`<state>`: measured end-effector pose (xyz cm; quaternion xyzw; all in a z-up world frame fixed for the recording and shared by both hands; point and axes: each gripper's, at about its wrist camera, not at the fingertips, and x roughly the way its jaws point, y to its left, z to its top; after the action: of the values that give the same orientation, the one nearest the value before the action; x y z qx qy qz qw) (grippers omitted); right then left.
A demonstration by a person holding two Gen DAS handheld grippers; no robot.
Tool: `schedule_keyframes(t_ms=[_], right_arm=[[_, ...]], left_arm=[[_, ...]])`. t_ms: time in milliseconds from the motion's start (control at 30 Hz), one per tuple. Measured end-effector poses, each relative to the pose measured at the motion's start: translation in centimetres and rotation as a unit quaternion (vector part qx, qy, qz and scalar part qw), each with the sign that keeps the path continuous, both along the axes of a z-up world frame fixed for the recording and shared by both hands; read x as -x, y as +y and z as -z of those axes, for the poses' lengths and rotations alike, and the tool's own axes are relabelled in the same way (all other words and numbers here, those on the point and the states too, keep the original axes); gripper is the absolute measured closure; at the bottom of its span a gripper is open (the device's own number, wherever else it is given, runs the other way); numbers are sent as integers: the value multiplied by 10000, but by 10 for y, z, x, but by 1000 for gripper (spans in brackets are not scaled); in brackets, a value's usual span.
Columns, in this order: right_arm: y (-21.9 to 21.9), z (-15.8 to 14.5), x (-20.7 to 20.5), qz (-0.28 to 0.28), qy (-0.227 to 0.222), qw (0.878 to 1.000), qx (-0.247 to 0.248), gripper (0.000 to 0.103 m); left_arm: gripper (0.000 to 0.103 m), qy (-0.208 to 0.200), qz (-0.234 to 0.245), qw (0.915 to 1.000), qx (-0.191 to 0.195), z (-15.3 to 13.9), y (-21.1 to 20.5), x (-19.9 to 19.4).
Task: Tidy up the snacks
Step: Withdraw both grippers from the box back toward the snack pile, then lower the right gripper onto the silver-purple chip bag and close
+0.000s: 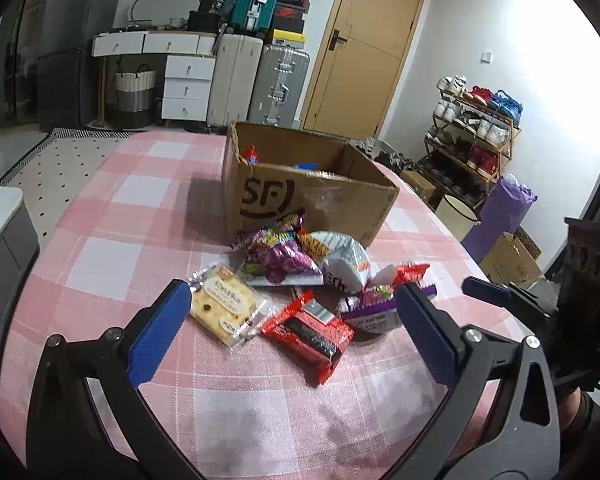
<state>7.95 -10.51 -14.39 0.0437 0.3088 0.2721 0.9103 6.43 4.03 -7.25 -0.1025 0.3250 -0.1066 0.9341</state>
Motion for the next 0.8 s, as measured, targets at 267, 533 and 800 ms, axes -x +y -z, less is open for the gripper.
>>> schedule_keyframes(t_ms=[267, 533, 800], right_arm=[[11, 24, -19, -76, 310, 9994, 93, 2], [19, 41, -43, 15, 505, 9984, 239, 3], [23, 54, -62, 146, 733, 9966, 337, 12]], left_arm=[[1, 197, 8, 9998, 59, 22, 1, -8], [1, 349, -2, 9993, 122, 37, 4, -22], [1, 485, -2, 9986, 191, 50, 5, -28]])
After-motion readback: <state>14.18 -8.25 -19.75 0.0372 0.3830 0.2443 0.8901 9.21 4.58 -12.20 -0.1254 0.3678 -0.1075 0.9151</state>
